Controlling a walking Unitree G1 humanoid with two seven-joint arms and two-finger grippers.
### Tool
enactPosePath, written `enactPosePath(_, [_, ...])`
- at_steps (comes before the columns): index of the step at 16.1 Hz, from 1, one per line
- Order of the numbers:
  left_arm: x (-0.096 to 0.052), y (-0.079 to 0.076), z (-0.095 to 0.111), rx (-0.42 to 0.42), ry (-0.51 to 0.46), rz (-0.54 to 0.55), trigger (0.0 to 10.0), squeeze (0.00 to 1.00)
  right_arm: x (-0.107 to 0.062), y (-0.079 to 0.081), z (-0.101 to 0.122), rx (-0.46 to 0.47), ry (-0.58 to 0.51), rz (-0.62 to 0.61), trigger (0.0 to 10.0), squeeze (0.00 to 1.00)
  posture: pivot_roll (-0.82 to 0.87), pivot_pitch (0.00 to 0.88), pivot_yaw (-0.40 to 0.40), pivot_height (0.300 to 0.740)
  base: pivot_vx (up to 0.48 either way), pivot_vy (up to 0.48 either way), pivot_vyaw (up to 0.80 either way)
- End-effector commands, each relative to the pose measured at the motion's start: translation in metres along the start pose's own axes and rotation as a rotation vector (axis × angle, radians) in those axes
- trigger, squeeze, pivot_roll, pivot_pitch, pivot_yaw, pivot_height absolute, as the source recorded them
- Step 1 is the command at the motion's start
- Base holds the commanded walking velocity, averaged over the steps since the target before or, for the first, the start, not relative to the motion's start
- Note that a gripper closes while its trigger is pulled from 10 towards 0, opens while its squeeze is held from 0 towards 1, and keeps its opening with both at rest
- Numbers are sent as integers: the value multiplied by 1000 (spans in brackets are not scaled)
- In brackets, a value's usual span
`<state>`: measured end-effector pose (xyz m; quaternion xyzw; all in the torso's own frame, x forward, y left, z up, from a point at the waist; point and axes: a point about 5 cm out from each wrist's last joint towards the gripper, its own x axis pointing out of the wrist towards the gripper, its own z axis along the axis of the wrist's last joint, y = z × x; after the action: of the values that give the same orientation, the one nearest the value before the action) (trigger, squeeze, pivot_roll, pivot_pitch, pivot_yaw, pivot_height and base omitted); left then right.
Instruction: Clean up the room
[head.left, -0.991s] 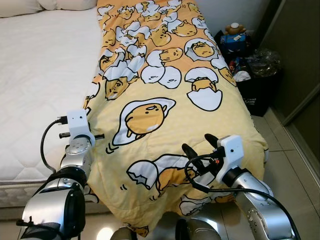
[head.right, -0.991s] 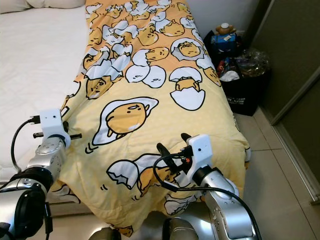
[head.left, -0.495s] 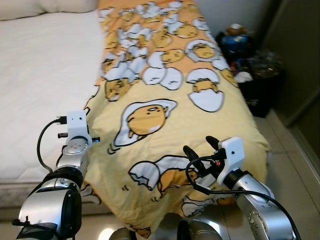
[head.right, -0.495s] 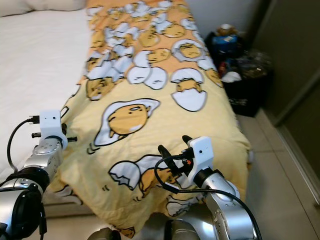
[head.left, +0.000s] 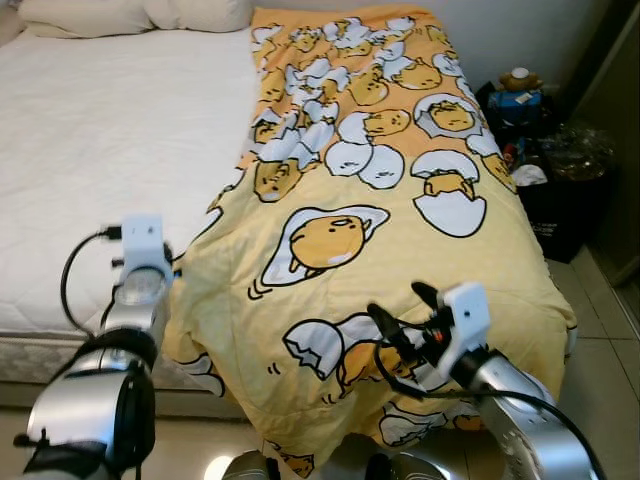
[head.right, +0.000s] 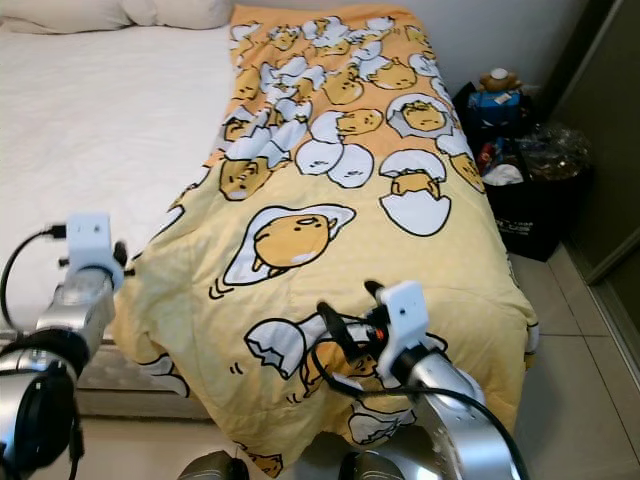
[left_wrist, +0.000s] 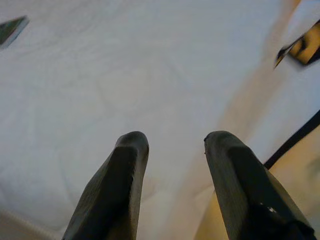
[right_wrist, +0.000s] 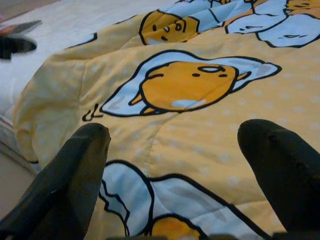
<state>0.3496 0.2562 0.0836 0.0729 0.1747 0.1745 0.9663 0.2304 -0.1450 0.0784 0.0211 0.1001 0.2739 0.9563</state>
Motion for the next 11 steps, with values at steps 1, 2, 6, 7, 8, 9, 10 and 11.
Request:
enactPosePath(1, [2,-4,12,31,-27,-24,10000,0,-1,0,2,-1,0,2,10000,35,-196,42,43,740,0,0,0])
enactPosePath(2, [2,-6,17,38,-49,-26,10000,0,0,-2,2,5,-6,-14,10000,35,-196,42,44,740,0,0,0])
enactPosePath(6, [-3,-38,35,115,-183,-234,10000,0,4,-1,5,25,-44,-51,10000,31,-199,38,54,740,0,240,0])
enactPosePath(7, [-4,-44,37,146,-195,-269,10000,0,4,1,4,25,-45,-45,10000,31,-199,38,54,740,0,480,0])
enactPosePath(8, [-4,-44,37,149,-192,-272,10000,0,4,2,4,24,-46,-44,10000,31,-198,35,57,740,0,480,0])
enactPosePath(9, [-4,-45,35,169,-190,-278,10000,0,5,3,3,25,-50,-43,10000,31,-197,33,60,740,0,476,0])
enactPosePath(10, [-4,-45,34,165,-181,-280,10000,0,5,3,4,25,-53,-44,10000,31,-197,33,60,740,0,476,0])
enactPosePath(11, [-4,-45,32,168,-177,-291,10000,0,6,4,4,26,-55,-44,10000,31,-194,28,60,740,0,476,0])
